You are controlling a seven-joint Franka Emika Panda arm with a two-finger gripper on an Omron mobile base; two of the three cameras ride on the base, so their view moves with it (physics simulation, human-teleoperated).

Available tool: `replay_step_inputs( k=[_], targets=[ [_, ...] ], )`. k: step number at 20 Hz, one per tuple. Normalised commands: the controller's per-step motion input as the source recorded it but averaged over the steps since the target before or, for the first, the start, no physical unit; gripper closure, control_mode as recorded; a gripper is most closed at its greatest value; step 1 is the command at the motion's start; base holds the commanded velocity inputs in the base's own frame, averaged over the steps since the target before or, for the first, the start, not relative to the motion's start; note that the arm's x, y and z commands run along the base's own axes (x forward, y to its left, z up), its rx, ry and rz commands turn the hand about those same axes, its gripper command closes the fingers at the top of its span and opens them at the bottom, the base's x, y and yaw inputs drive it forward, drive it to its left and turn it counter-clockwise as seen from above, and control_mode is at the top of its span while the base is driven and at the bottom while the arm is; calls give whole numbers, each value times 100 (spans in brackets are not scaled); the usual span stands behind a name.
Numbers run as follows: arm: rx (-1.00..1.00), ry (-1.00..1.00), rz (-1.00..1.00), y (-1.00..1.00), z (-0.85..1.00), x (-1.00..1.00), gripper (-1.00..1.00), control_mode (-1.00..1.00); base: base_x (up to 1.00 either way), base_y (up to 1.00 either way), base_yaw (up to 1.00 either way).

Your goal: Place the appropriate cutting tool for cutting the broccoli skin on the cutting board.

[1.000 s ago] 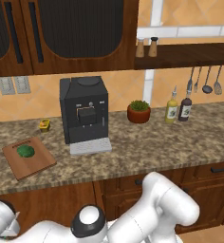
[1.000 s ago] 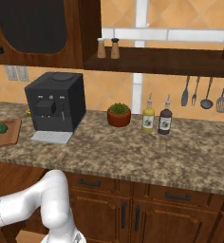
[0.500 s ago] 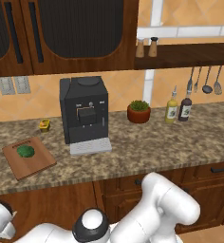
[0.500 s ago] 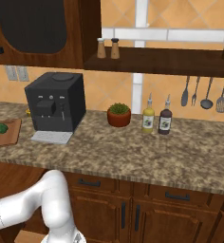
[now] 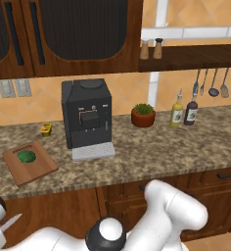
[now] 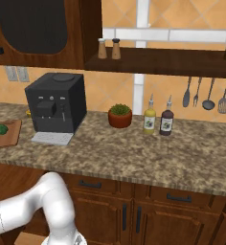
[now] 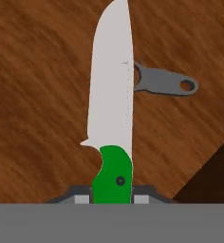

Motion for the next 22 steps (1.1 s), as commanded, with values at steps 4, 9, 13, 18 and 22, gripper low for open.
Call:
replay_step_inputs(
  k=[4,9,13,18,22],
  targets=[
    [2,0,-28,-69,100,-58,100,-100,0,0,0],
    [2,-3,-26,-61,100,-42,100,-100,0,0,0],
    [0,-7,-21,-49,100,-1,100,-100,0,0,0],
    [0,-11,-18,-22,79,26,100,-100,0,0,0],
    [0,-4,-13,-1,19,71,100,-100,0,0,0]
  ],
)
